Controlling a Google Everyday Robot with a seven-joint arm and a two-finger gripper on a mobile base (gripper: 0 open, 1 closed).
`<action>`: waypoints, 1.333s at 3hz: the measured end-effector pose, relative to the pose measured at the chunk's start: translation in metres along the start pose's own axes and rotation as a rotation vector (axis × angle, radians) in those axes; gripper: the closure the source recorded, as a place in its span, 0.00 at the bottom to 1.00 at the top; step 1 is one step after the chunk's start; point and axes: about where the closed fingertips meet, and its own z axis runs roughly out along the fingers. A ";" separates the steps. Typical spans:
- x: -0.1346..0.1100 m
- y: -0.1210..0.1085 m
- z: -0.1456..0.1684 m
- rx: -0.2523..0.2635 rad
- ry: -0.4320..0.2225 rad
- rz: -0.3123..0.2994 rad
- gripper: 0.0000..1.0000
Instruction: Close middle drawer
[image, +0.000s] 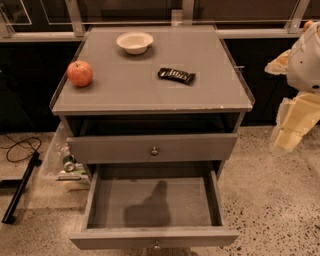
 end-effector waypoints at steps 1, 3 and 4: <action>0.017 0.016 0.027 -0.051 -0.053 0.028 0.00; 0.038 0.069 0.108 -0.157 -0.173 0.036 0.19; 0.046 0.099 0.146 -0.189 -0.225 0.019 0.43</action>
Offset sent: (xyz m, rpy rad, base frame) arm -0.0455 -0.0069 -0.1356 0.2715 0.1111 0.0342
